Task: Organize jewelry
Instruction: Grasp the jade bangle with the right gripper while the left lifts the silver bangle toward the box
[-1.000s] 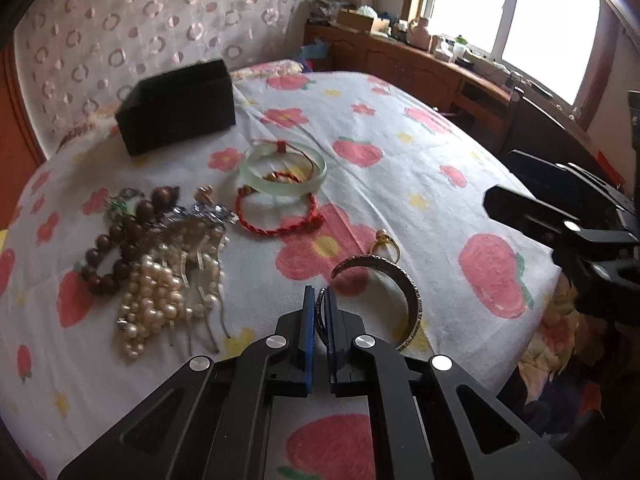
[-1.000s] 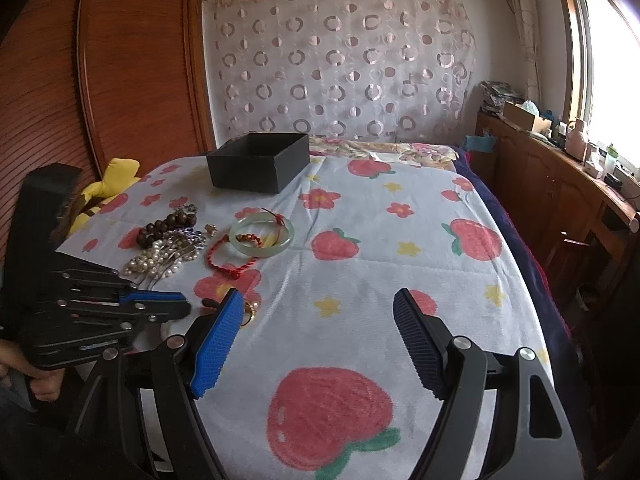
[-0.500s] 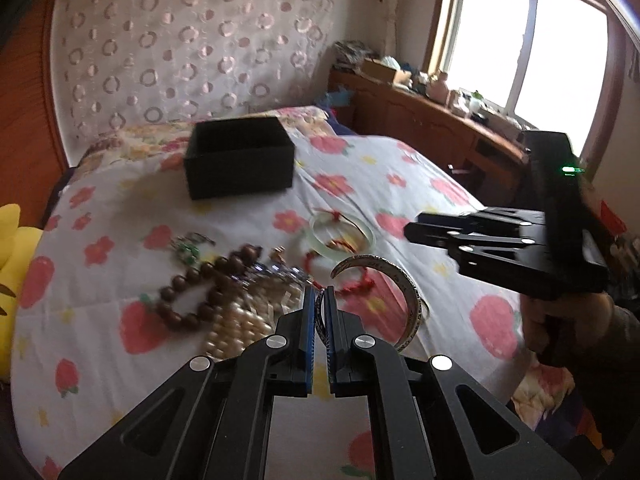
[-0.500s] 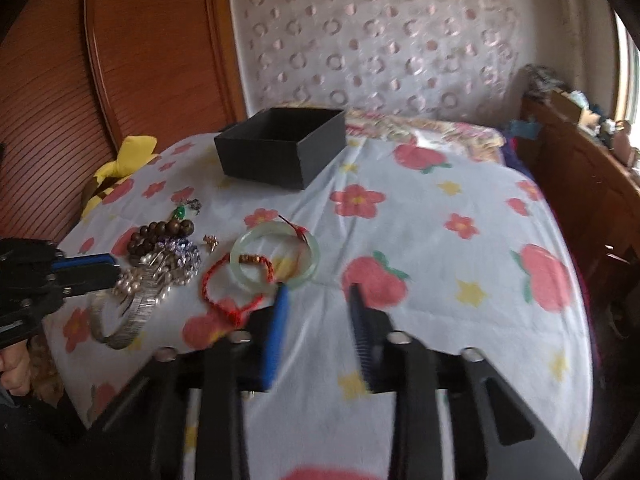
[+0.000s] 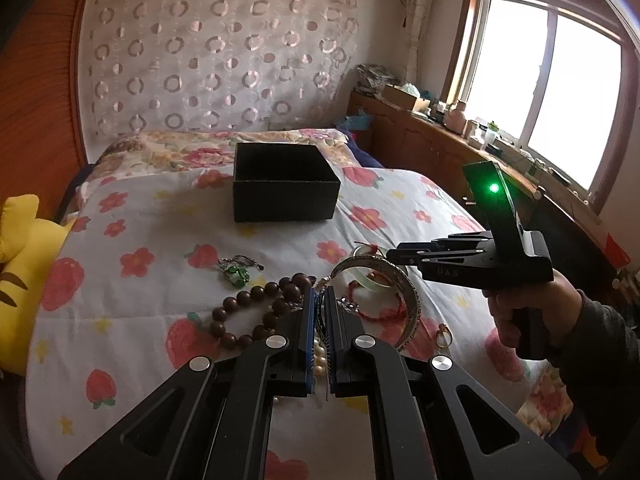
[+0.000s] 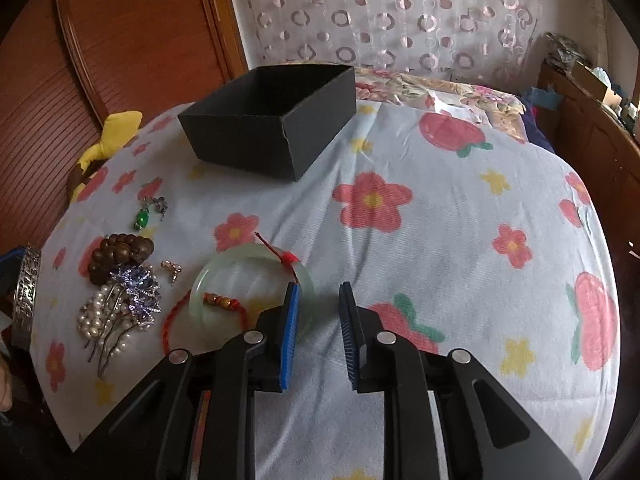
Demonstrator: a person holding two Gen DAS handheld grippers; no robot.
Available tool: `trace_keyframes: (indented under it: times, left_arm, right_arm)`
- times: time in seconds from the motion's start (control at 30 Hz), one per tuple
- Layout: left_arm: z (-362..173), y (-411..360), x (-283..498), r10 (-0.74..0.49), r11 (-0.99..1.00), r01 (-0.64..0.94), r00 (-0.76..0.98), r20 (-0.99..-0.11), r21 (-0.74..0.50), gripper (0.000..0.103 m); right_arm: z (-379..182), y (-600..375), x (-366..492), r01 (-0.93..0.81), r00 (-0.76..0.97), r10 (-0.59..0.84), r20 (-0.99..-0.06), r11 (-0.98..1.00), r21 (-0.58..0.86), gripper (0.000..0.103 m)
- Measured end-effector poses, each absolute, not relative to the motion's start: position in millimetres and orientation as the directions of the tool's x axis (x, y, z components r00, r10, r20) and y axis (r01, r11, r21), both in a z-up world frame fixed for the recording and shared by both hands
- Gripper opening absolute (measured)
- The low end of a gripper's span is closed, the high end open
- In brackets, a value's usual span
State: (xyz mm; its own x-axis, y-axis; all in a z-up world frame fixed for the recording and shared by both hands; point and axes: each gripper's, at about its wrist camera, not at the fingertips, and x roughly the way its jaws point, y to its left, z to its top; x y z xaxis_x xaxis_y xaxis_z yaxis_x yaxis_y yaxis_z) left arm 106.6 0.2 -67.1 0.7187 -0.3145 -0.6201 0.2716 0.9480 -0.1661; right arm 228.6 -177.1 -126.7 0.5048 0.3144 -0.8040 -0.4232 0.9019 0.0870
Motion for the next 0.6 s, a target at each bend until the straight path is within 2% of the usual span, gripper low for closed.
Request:
trace_keyframes:
  times: [0.1, 0.13, 0.2, 0.33, 0.6]
  left_arm:
    - [-66.2, 1.2, 106.6, -0.316, 0.948, 0.271, 0.719, -0.619, -0.169, 0.004]
    - [-66.2, 1.4, 106.6, -0.315, 0.948, 0.271, 0.72, -0.619, -0.168, 0.004]
    - [-66.1, 0.9, 106.7, -0.313, 0.949, 0.269, 0.721, -0.618, -0.166, 0.004]
    - [-63.1, 1.9, 108.2, -0.309, 0.95, 0.266, 0.725, -0.615, -0.164, 0.004]
    - [-54.5, 6.7, 118.8, -0.289, 0.957, 0.246, 0.747, -0.599, -0.155, 0.004]
  right_arm:
    - [-127.0, -167.0, 228.7, -0.447, 0.513, 0.276, -0.813, 0.894, 0.021, 0.025]
    - [-127.4, -163.0, 228.4, -0.456, 0.518, 0.26, -0.815, 0.89, -0.006, 0.022]
    - [-127.4, -159.9, 227.6, -0.48, 0.511, 0.269, -0.817, 0.877, -0.011, 0.009]
    - [-125.9, -164.5, 226.1, -0.48, 0.517, 0.284, -0.808, 0.877, 0.001, 0.008]
    - [-91.4, -170.1, 211.5, -0.486, 0.604, 0.321, -0.73, 0.874, -0.017, 0.008]
